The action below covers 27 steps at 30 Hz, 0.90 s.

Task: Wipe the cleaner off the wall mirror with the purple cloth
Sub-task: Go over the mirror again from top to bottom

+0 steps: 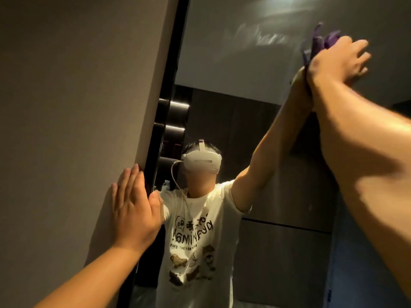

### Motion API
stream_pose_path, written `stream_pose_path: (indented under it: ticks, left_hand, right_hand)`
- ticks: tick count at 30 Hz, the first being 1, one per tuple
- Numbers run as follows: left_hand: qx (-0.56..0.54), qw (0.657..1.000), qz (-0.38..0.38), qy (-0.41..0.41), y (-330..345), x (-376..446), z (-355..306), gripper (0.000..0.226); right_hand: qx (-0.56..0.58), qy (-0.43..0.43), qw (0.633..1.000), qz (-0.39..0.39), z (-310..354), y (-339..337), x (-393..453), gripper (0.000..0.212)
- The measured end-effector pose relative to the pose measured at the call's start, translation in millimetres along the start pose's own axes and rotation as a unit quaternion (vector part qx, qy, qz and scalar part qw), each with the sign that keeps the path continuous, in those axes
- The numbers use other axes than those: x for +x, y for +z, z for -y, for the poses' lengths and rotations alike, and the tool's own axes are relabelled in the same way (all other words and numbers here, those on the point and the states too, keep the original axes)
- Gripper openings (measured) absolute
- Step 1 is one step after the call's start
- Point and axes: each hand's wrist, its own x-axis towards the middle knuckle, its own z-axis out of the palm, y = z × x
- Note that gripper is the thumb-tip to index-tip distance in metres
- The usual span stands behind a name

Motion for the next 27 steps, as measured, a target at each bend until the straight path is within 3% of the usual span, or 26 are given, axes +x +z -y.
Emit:
stream_pose_path:
  ticks: [3,5,6,9,14,16,19,21,23,27]
  left_hand:
    - [-0.001,1.0,0.004,0.001,-1,0,0,0.066]
    - [-0.004,1.0,0.015,0.001,-2,0,1,0.067]
    - [-0.003,1.0,0.02,0.003,-3,0,1,0.067]
    - [-0.004,1.0,0.019,0.011,-5,1,3,0.066]
    - [-0.019,1.0,0.011,-0.002,-5,0,0,0.067]
    - [-0.016,1.0,0.01,-0.003,-5,0,-1,0.066]
    - [-0.015,1.0,0.001,-0.008,-5,-2,-2,0.066]
    - [-0.014,1.0,-0.006,-0.01,-4,0,-3,0.065]
    - [-0.015,1.0,-0.005,-0.006,-3,-1,-3,0.065]
    - [-0.025,1.0,0.001,-0.003,-5,-1,-5,0.066]
  right_hand:
    - [0.006,-0.207,0.977,0.058,78,-5,-51,0.044]
    - [0.009,-0.376,0.924,0.066,102,-9,-110,0.061]
    - [0.014,-0.446,0.894,0.052,102,-11,-139,0.063]
    - [0.035,-0.571,0.818,0.056,42,-9,-199,0.042]
    - [0.072,-0.612,0.775,0.142,-120,-34,-227,0.045]
    - [0.094,-0.546,0.822,0.132,-148,-39,-191,0.046]
    - [0.045,-0.308,0.949,0.039,-156,-24,-126,0.04]
    - [0.034,-0.187,0.981,0.03,-137,-20,-129,0.037]
    - [0.038,-0.26,0.964,0.046,-122,-21,-181,0.03]
    - [0.097,-0.577,0.803,0.113,-162,-30,-327,0.04]
